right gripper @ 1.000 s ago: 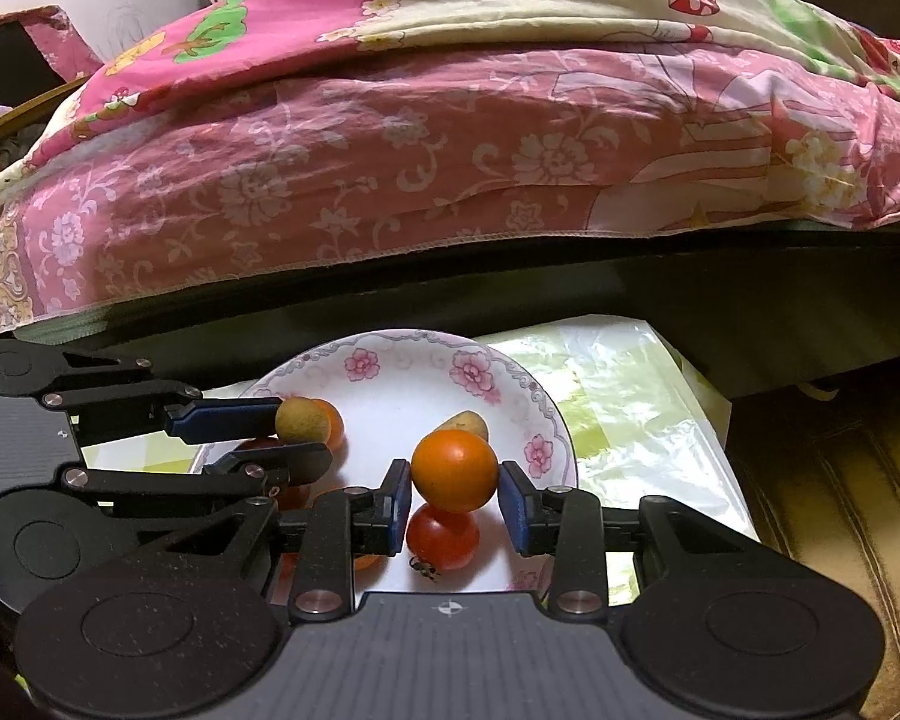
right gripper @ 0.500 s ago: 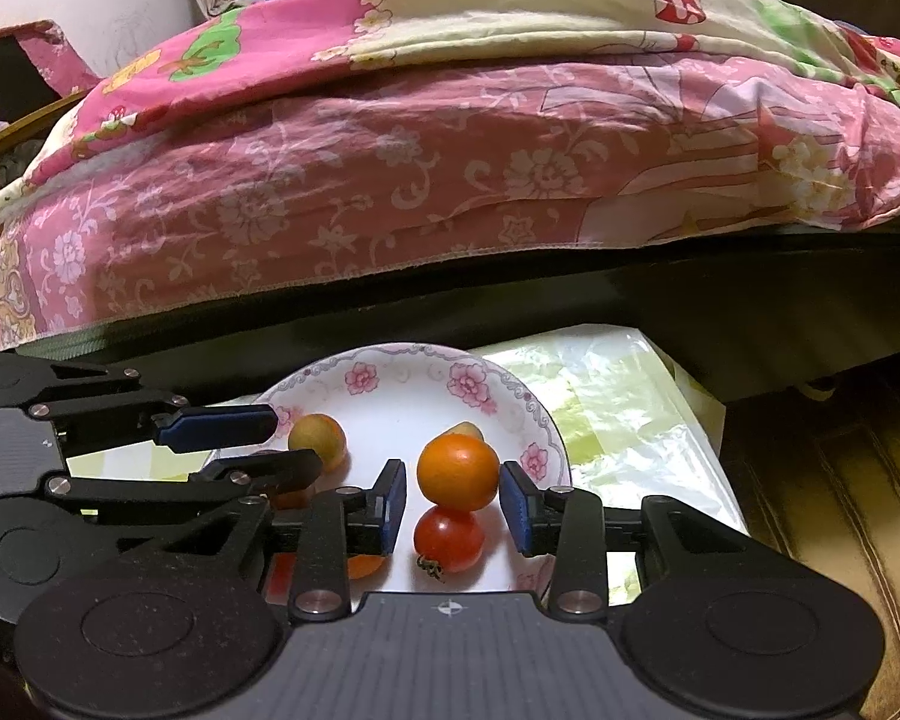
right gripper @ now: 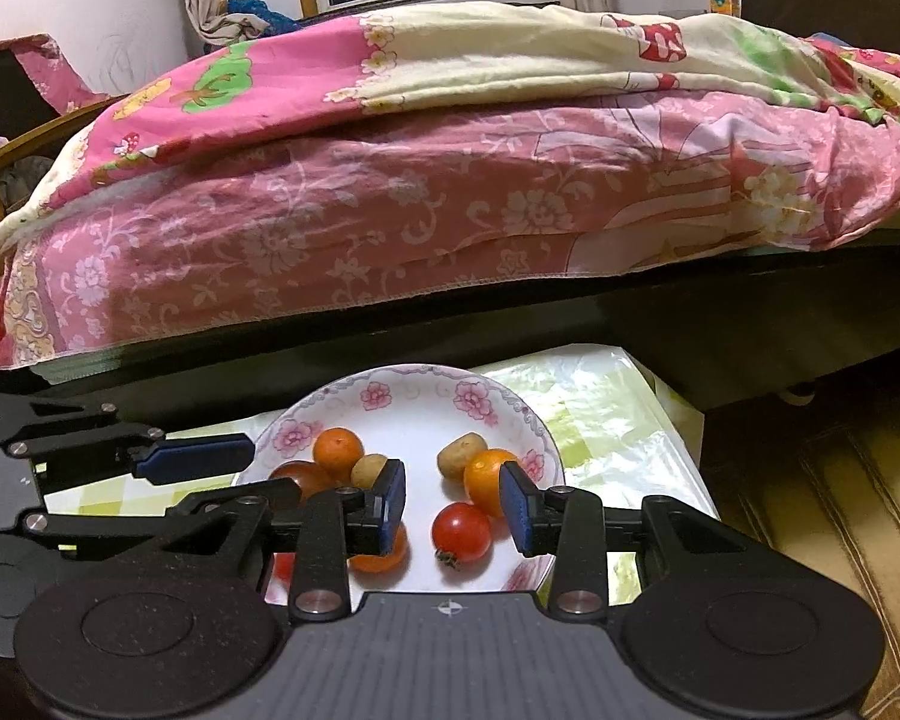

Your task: Organize fruits

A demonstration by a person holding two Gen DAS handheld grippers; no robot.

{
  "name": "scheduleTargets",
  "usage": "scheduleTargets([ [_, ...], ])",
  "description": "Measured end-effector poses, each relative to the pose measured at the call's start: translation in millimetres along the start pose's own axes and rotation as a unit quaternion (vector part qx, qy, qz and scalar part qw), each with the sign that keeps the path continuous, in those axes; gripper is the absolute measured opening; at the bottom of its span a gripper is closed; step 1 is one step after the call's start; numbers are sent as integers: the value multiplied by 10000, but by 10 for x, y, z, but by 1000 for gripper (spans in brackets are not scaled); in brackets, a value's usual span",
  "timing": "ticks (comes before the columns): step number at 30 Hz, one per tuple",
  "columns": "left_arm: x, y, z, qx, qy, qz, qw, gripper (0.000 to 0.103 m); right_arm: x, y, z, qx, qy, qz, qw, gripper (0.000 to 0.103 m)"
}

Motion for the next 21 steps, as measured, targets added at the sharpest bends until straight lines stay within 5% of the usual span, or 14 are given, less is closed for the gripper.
scheduleTargets([
  [21,-21,-360,-594,89,49,-686,9976,60,342,-475,-587,170,-221,330,9991,33],
])
Point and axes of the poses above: each gripper's, at about its wrist camera, not at the fingertips, and z roughly the way its jaws point, x to its left, y to its top, the point moved 4 cm from there along z, roughly the way its jaws point, and after that the axes turned 7 degrees about y, right-handed, at the moved point
